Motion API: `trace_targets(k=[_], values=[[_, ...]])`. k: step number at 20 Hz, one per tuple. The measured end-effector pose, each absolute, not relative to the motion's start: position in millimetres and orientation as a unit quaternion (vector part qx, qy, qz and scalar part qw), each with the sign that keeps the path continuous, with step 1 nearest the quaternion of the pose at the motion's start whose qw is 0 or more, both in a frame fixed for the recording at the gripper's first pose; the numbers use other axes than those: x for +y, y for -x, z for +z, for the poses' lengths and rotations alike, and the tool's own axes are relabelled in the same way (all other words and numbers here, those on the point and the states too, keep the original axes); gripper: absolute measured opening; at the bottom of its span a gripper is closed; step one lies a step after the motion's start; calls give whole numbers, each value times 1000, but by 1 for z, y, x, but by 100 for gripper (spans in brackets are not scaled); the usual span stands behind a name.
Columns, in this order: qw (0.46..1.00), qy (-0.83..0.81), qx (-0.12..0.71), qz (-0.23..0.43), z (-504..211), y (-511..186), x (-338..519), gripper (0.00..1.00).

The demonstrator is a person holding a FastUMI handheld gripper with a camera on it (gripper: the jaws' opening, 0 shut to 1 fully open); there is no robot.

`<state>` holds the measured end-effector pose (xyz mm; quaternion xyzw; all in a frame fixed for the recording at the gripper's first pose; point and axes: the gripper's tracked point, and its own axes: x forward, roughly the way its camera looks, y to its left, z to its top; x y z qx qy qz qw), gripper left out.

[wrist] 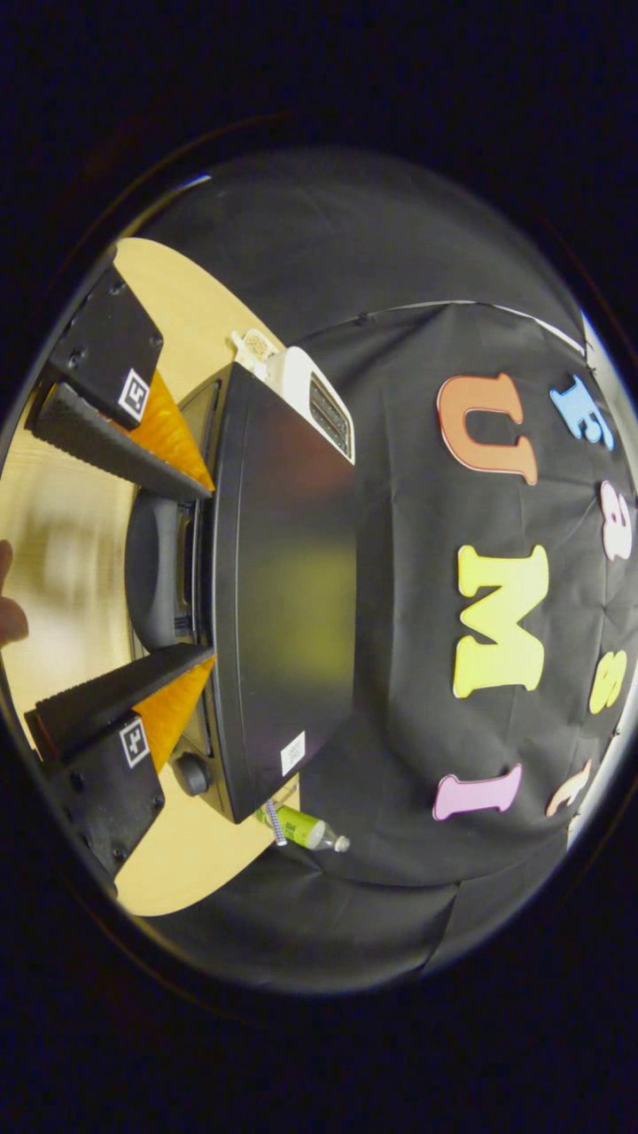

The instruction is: Open the toaster oven, put the food inside, and close the toaster oven door.

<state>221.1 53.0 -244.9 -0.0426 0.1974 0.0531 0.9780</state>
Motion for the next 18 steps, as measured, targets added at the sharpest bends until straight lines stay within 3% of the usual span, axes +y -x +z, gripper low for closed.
trace_targets(k=[8, 13, 18], values=[[969, 44, 234, 64, -297, -143, 39, 100], [950, 49, 299, 77, -347, -105, 26, 100], [951, 45, 287, 104, -312, -72, 17, 100]])
